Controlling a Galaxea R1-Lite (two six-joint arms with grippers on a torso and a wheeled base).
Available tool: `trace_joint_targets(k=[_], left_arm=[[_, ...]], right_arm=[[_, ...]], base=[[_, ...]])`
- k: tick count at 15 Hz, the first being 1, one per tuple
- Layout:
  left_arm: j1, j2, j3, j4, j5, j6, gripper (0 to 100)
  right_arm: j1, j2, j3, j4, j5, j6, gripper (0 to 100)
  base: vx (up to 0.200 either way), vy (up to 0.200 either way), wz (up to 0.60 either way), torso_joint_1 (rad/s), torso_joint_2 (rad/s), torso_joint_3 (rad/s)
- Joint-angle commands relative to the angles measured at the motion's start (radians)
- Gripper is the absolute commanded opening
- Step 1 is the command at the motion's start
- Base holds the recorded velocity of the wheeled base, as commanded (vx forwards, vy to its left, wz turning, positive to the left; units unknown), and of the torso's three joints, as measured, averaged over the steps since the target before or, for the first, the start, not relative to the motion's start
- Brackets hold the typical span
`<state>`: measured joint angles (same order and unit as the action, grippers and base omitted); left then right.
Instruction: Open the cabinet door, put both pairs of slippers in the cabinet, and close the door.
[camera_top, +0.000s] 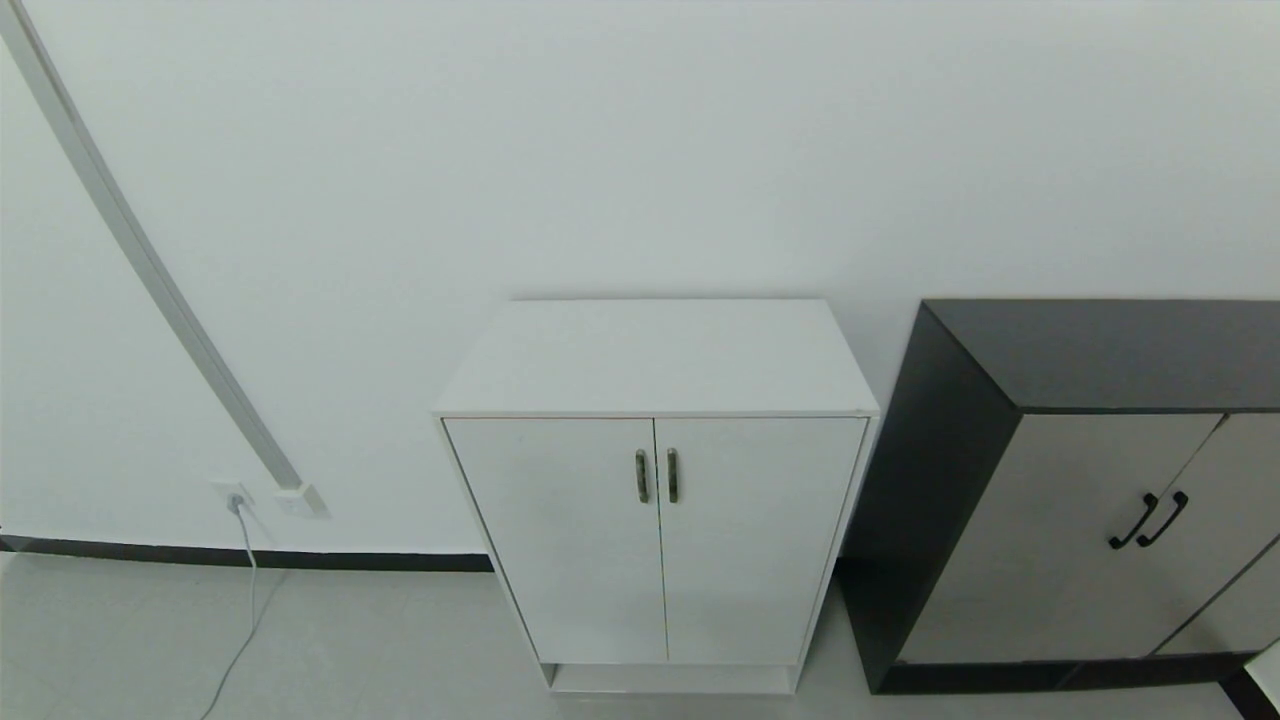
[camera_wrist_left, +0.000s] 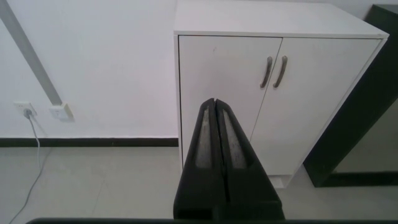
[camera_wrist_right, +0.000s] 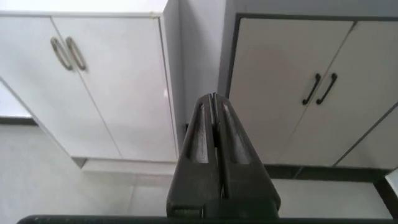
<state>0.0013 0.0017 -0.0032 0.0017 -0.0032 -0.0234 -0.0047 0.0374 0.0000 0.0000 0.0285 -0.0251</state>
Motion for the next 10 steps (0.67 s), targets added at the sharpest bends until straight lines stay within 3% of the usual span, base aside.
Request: trace_joint_targets(k=[1, 4, 10], left_arm=[[0.000, 0.000, 0.000, 0.000, 0.000, -0.001, 0], [0.000, 0.000, 0.000, 0.000, 0.000, -0.001, 0], [0.002, 0.000, 0.000, -0.002, 0.003, 0.010, 0]], right_arm=[[-0.001, -0.028, 0.000, 0.000, -0.002, 0.016, 0], [0.000, -0.036, 0.000, -0.006, -0.010, 0.091, 0], [0.000, -0.037, 0.000, -0.008, -0.025, 0.091, 0]], base=[[0.000, 0.000, 0.00, 0.000, 0.00, 0.000], [0.000, 0.000, 0.00, 0.000, 0.00, 0.000], [0.000, 0.000, 0.00, 0.000, 0.00, 0.000]])
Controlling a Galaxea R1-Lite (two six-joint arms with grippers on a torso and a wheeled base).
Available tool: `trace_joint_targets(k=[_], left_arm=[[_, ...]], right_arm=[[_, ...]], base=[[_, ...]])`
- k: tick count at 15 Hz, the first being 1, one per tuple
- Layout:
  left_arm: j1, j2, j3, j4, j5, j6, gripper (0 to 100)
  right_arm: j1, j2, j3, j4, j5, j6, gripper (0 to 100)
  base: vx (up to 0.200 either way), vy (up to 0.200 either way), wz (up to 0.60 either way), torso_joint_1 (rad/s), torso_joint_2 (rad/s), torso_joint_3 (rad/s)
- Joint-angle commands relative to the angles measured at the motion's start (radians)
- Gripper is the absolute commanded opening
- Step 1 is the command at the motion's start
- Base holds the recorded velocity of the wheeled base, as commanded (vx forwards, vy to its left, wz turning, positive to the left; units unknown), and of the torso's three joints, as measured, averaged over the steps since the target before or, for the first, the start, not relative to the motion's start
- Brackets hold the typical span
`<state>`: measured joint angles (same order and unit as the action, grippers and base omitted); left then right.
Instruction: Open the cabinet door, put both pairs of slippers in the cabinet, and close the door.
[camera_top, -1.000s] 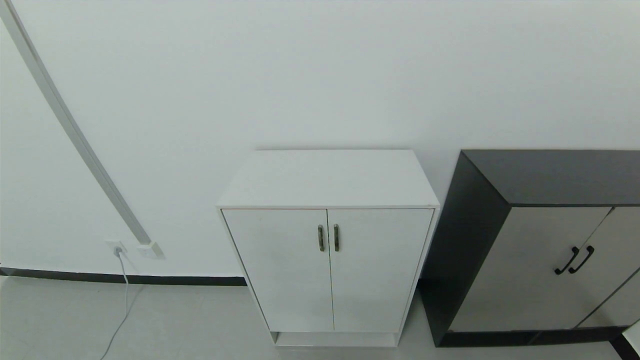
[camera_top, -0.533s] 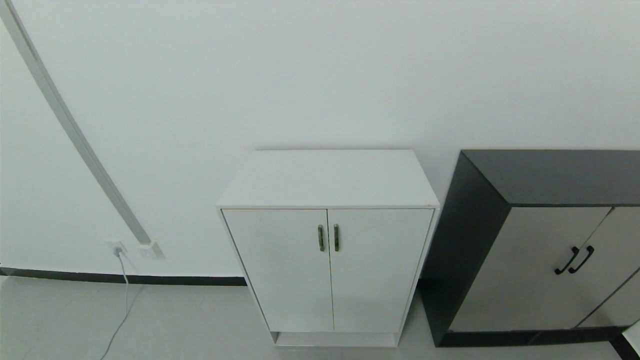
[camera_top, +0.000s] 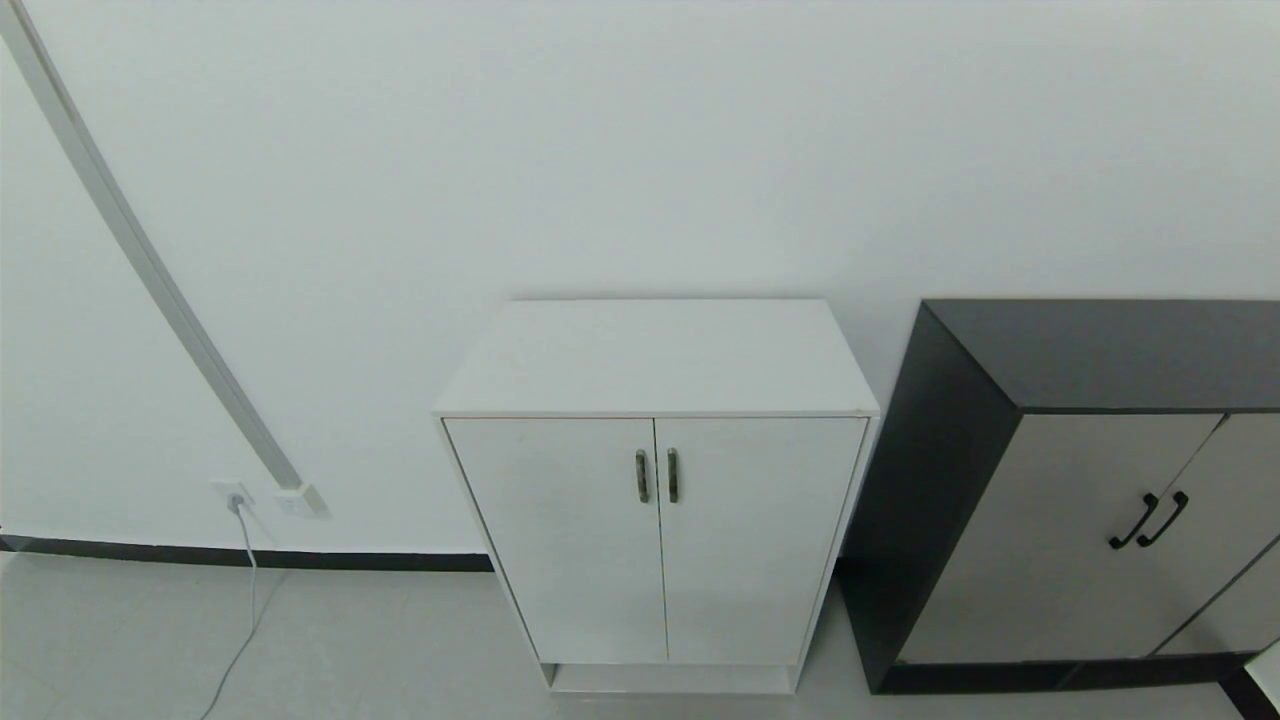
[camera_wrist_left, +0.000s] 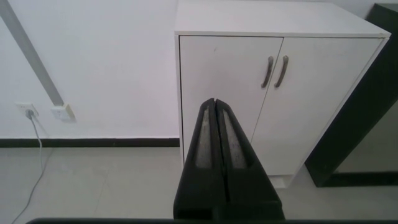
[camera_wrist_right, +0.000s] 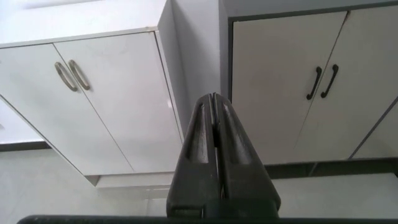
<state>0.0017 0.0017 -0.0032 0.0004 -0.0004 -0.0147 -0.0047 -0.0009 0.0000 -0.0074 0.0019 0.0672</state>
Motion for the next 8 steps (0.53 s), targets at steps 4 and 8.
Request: trace_joint_targets(k=[4, 8], left_arm=[[0.000, 0.000, 0.000, 0.000, 0.000, -0.001, 0], [0.000, 0.000, 0.000, 0.000, 0.000, -0.001, 0]], right_arm=[[0.000, 0.002, 0.000, 0.001, 0.004, -0.004, 0], [0.000, 0.002, 0.000, 0.001, 0.007, -0.014, 0]], base=[[0.000, 0.000, 0.00, 0.000, 0.00, 0.000], [0.000, 0.000, 0.00, 0.000, 0.00, 0.000]])
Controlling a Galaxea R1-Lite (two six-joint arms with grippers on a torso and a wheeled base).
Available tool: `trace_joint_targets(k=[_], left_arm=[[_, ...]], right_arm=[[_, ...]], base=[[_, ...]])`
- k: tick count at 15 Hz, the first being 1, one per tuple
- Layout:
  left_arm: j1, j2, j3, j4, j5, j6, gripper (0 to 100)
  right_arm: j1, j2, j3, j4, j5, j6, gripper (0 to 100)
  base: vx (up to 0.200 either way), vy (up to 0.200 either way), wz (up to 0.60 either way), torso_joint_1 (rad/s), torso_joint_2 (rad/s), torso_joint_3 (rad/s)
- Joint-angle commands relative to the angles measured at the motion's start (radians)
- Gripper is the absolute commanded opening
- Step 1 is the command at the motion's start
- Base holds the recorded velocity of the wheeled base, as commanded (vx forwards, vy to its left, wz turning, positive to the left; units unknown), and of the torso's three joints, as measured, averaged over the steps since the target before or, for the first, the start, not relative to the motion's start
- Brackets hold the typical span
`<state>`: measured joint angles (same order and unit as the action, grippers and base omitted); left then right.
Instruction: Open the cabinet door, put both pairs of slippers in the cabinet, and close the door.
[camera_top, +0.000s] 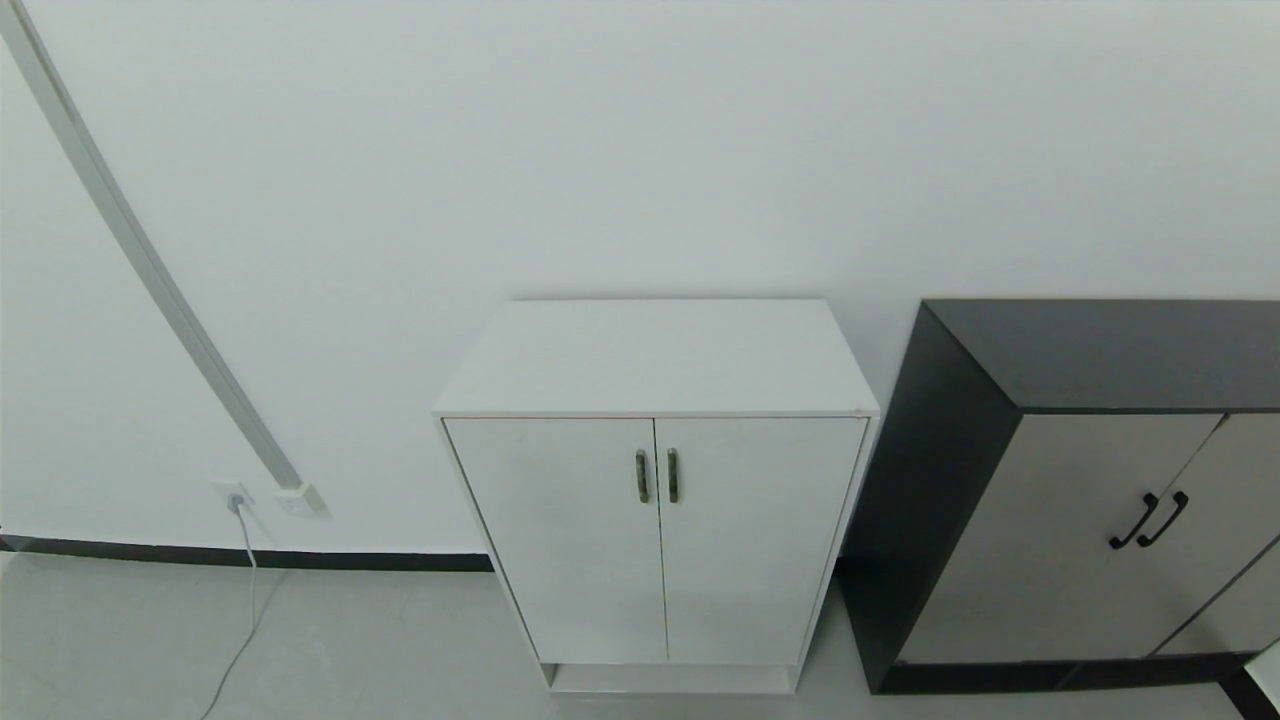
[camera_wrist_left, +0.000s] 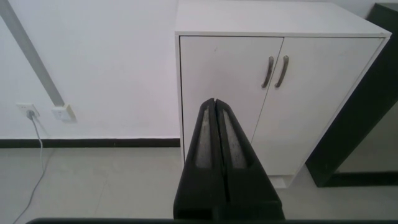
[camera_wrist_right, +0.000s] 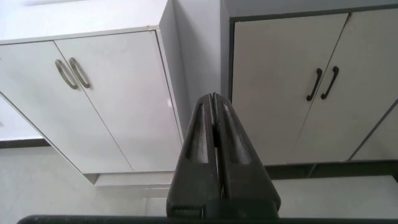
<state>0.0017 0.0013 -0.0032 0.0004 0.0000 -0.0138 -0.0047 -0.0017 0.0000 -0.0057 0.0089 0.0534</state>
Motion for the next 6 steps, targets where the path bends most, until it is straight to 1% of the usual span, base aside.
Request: trace_joint_targets(k=[1, 6], left_arm=[[0.000, -0.001, 0.000, 0.001, 0.000, 0.000, 0], [0.000, -0.001, 0.000, 0.000, 0.000, 0.000, 0]], right_arm=[[0.000, 0.002, 0.000, 0.000, 0.000, 0.000, 0], [0.000, 0.002, 0.000, 0.000, 0.000, 0.000, 0]], base=[[0.000, 0.000, 0.00, 0.000, 0.00, 0.000], [0.000, 0.000, 0.00, 0.000, 0.00, 0.000]])
